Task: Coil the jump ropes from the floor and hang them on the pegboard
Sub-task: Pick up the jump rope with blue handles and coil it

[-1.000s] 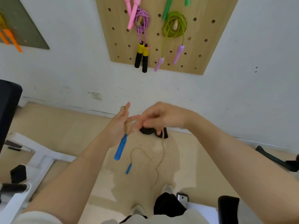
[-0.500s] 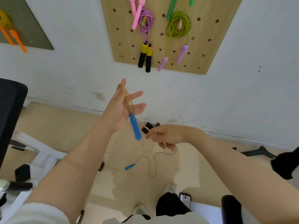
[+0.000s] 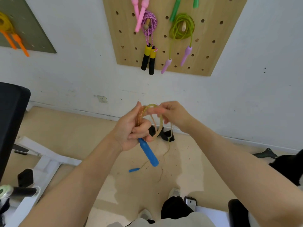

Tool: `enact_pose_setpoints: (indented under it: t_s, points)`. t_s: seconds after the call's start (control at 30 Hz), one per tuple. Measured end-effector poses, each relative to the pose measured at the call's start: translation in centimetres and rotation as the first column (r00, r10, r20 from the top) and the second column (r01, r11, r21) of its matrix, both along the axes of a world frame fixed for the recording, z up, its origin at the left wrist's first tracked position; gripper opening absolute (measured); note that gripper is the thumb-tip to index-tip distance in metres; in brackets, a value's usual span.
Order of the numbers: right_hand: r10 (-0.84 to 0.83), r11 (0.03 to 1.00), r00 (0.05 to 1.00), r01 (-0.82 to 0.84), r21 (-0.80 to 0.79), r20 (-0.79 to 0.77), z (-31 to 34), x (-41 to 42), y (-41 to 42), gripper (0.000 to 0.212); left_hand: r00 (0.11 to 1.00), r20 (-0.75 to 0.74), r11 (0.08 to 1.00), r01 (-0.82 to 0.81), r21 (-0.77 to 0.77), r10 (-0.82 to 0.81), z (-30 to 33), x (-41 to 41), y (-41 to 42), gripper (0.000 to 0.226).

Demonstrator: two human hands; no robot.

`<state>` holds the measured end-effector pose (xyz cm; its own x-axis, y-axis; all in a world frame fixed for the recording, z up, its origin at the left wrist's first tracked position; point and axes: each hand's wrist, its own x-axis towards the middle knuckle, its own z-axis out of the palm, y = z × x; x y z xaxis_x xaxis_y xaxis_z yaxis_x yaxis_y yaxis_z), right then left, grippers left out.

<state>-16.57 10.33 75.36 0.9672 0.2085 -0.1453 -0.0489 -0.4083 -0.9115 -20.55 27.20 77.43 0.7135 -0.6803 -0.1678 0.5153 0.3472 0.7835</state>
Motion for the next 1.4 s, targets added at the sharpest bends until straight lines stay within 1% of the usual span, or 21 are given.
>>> enact_pose_setpoints:
  t_s: [0.07,0.13,0.17,0.23,0.3,0.33,0.4,0.5,0.57,0.63,0.7,0.77,0.83,0.93,1.0,1.07,1.13,1.23,1.3,1.33,1.4]
  points:
    - [0.169,0.97,0.979,-0.186,-0.157,-0.112,-1.4,-1.2,1.2,0.04,0.994,-0.031,0.992,-0.108,-0.067,0.107,0.3,0.7,0.3,0.055]
    - [0.252,0.923,0.95,-0.293,-0.251,-0.183,-1.9,-2.2,2.5,0.041,0.95,-0.079,0.949,-0.309,-0.066,0.303,-0.3,2.4,0.9,0.046]
    - [0.287,0.896,0.936,-0.338,-0.287,-0.206,-1.7,-2.5,2.8,0.039,0.907,-0.091,0.911,-0.413,-0.006,0.411,-0.9,3.3,1.4,0.041]
    - [0.419,0.782,0.872,-0.488,-0.387,-0.253,-0.4,-2.7,2.9,0.028,0.851,-0.014,0.827,-0.506,0.245,0.525,-2.6,4.9,2.6,0.036]
    - [0.518,0.704,0.796,-0.605,-0.373,-0.312,1.6,-2.5,2.5,0.017,0.898,0.112,0.741,-0.417,0.525,0.426,-4.4,5.5,3.6,0.048]
    - [0.534,0.723,0.789,-0.612,-0.32,-0.304,2.7,-2.3,2.3,0.013,0.929,0.132,0.716,-0.352,0.603,0.346,-5.0,5.4,3.8,0.054]
    - [0.473,0.839,0.866,-0.498,-0.22,-0.162,4.1,-1.0,1.6,0.011,0.98,0.098,0.751,-0.196,0.631,0.173,-4.9,5.0,3.1,0.058]
    - [0.151,0.988,0.98,-0.145,-0.057,0.131,3.9,2.4,-0.3,0.009,0.985,0.051,0.846,0.118,0.519,-0.168,-2.7,4.3,1.0,0.058]
    - [0.018,0.998,0.992,-0.024,0.052,0.124,2.6,4.2,-1.4,0.012,0.97,-0.002,0.933,0.233,0.276,-0.241,-1.4,4.4,-0.3,0.064]
    - [0.046,0.999,0.997,-0.048,0.024,0.055,1.1,5.0,-2.0,0.02,0.981,0.016,0.981,0.195,-0.011,-0.194,-0.2,5.4,-1.3,0.067]
    - [0.164,0.985,0.984,-0.167,-0.045,-0.064,-0.2,4.9,-1.9,0.032,1.0,-0.017,0.983,-0.005,-0.186,0.002,0.7,7.1,-2.0,0.063]
    - [0.297,0.94,0.938,-0.32,-0.117,-0.177,-0.5,4.7,-1.4,0.033,0.952,-0.093,0.95,-0.3,-0.082,0.293,0.4,9.6,-2.3,0.058]
    - [0.408,0.855,0.882,-0.46,-0.24,-0.238,0.3,5.1,-1.2,0.026,0.872,-0.074,0.866,-0.465,0.183,0.484,-0.9,11.6,-2.2,0.055]
    - [0.535,0.712,0.789,-0.614,-0.34,-0.303,2.9,6.4,-2.0,0.022,0.882,0.027,0.753,-0.417,0.509,0.47,-3.2,12.8,-2.0,0.05]
    - [0.558,0.743,0.794,-0.608,-0.281,-0.241,4.4,7.6,-2.8,0.017,0.945,0.015,0.754,-0.27,0.599,0.326,-4.0,12.6,-2.1,0.053]
    - [0.473,0.857,0.877,-0.481,-0.187,-0.089,5.0,9.1,-3.5,0.011,0.997,0.002,0.814,-0.069,0.577,0.083,-3.4,12.0,-2.7,0.062]
    - [0.313,0.949,0.949,-0.31,-0.063,0.04,4.4,10.8,-4.3,0.01,0.989,-0.02,0.863,0.139,0.486,-0.148,-1.8,11.5,-3.5,0.076]
    - [0.161,0.985,0.987,-0.162,0.06,0.016,2.2,12.2,-4.7,0.017,0.95,0.02,0.942,0.306,0.141,-0.312,0.3,11.4,-3.9,0.088]
    - [0.179,0.983,0.982,-0.177,0.042,-0.053,0.7,12.4,-4.6,0.027,0.99,0.022,0.988,0.139,-0.072,-0.137,0.9,12.2,-3.6,0.081]
    - [0.222,0.975,0.971,-0.223,-0.01,-0.089,0.3,12.1,-4.4,0.031,0.999,-0.031,0.995,-0.019,-0.096,0.016,0.8,12.9,-3.3,0.077]
    - [0.355,0.909,0.92,-0.382,-0.169,-0.167,0.2,11.6,-3.8,0.028,0.937,-0.118,0.944,-0.329,0.025,0.329,-0.5,14.7,-2.2,0.071]
